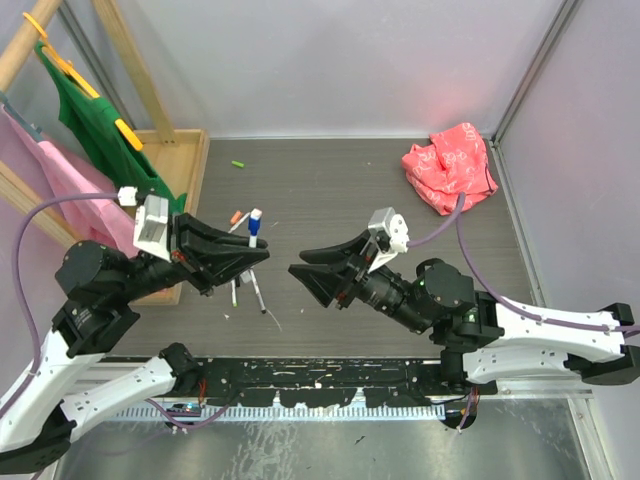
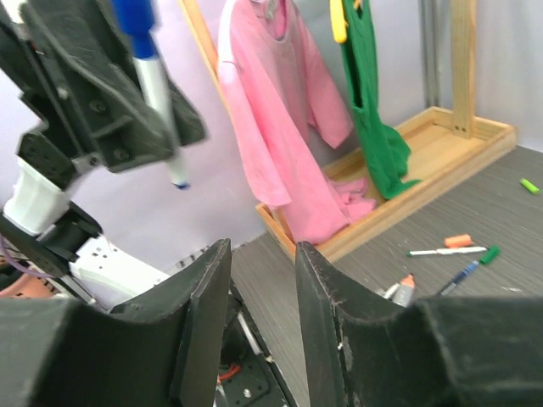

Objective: Insert the pens into the pen caps
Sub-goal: Place the pen at the center of the board.

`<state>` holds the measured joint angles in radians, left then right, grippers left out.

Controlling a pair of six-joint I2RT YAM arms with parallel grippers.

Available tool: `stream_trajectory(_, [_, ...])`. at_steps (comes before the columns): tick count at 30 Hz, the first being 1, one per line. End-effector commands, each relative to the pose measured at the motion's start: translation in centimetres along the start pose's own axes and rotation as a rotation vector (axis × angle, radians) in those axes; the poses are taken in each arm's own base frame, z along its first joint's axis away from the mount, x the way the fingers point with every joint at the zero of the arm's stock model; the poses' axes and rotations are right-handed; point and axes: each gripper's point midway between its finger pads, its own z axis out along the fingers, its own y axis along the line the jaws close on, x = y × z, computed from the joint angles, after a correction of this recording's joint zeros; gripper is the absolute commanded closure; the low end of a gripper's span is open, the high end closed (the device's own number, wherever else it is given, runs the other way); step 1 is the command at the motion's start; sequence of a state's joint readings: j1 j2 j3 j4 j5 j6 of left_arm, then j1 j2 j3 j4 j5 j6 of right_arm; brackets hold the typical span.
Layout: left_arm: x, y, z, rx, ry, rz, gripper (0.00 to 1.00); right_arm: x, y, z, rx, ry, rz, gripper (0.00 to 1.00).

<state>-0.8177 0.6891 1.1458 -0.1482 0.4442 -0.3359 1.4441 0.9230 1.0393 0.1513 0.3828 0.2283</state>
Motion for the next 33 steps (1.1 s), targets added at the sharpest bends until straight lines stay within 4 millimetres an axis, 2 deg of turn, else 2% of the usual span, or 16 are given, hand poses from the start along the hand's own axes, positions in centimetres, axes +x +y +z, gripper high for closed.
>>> stream_trajectory(1, [-1.8, -2.6, -0.5, 0.129, -0.071, 0.048, 1.0, 0.2, -2.3, -1.9, 0.08, 0.011, -0.043, 0.58])
stream_trajectory(6, [-1.3, -4.2, -1.0, 0.226, -0.057, 0.056, 1.0, 3.1, -4.8, -3.6, 0.172, 0.084, -0.053, 0.56])
stream_trajectory(10, [-0.8, -4.4, -0.9, 0.248, -0.039, 0.057, 1.0, 5.1, -6.4, -4.5, 0.233, 0.128, -0.058, 0.54])
stream_trajectory(15, [-0.1, -3.8, -0.3, 0.232, -0.017, 0.049, 1.0, 6.1, -8.0, -5.0, 0.319, 0.16, -0.071, 0.52])
stream_trajectory(20, [1.3, -0.3, 1.0, 0.063, 0.027, -0.019, 1.0, 7.8, -12.6, -5.8, 0.539, 0.272, -0.097, 0.52])
stream_trajectory(24, [2.8, 2.3, 2.1, -0.041, 0.06, -0.071, 1.0, 9.6, -17.0, -6.3, 0.61, 0.355, 0.003, 0.5])
stream_trajectory(25, [3.3, 3.0, 2.4, -0.076, 0.071, -0.087, 1.0, 9.5, -18.7, -6.8, 0.649, 0.35, 0.026, 0.49])
stream_trajectory(26, [3.7, 3.9, 2.6, -0.117, 0.082, -0.104, 1.0, 10.0, -19.2, -7.0, 0.647, 0.361, 0.042, 0.48])
stream_trajectory(31, [7.2, 8.6, 3.4, -0.332, 0.145, -0.196, 1.0, 10.9, -23.9, -9.4, 0.755, 0.371, 0.084, 0.46])
stream_trajectory(33, [8.8, 10.4, 3.6, -0.411, 0.173, -0.229, 1.0, 11.4, -25.6, -10.7, 0.804, 0.376, 0.104, 0.41])
